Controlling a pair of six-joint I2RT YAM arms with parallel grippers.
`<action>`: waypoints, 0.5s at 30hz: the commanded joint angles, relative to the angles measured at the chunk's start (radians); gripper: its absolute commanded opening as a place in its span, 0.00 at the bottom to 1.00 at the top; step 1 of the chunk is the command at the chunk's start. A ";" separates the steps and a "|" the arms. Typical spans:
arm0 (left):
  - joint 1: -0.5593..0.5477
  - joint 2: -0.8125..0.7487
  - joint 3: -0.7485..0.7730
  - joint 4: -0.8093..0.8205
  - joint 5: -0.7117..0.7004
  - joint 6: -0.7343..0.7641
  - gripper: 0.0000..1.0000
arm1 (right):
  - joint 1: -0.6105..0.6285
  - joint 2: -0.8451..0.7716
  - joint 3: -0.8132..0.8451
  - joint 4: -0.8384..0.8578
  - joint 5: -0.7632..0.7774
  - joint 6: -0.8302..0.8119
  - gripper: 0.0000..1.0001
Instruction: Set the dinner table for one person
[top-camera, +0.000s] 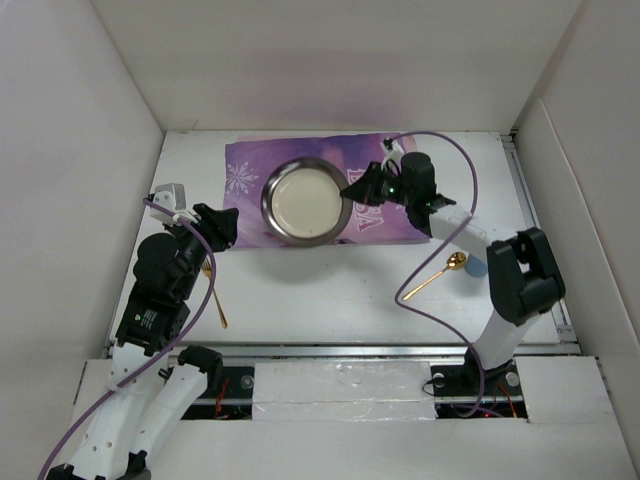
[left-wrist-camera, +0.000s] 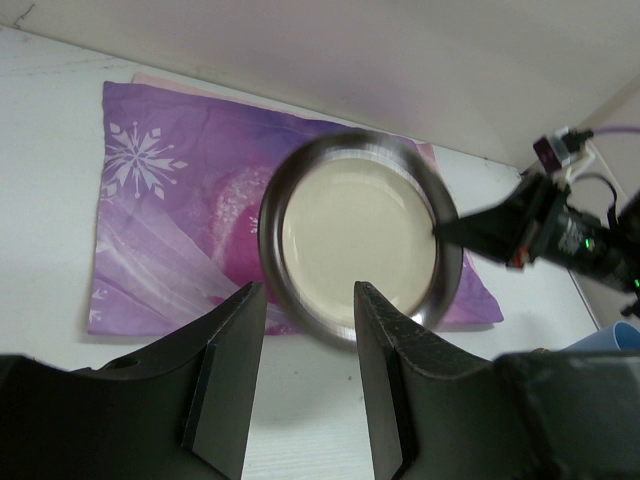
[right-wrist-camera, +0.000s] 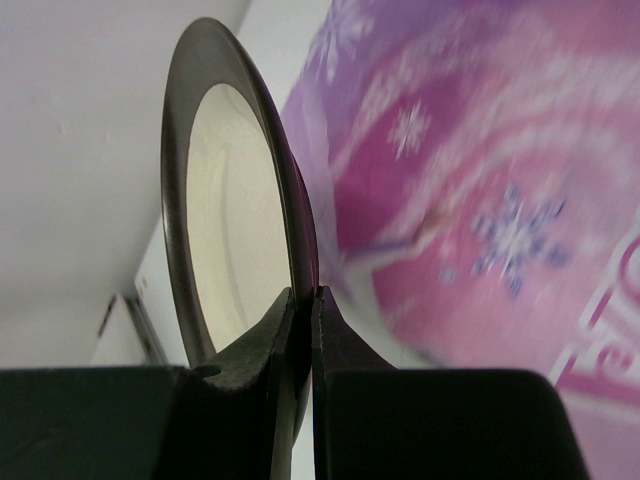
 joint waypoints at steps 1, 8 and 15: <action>0.003 -0.010 -0.012 0.020 -0.009 0.018 0.38 | -0.069 0.130 0.212 0.181 -0.058 0.134 0.00; 0.003 -0.003 -0.015 0.011 -0.019 0.018 0.38 | -0.103 0.411 0.542 0.074 -0.031 0.200 0.00; 0.003 0.025 -0.005 -0.006 -0.065 0.015 0.38 | -0.114 0.513 0.576 0.100 0.009 0.257 0.00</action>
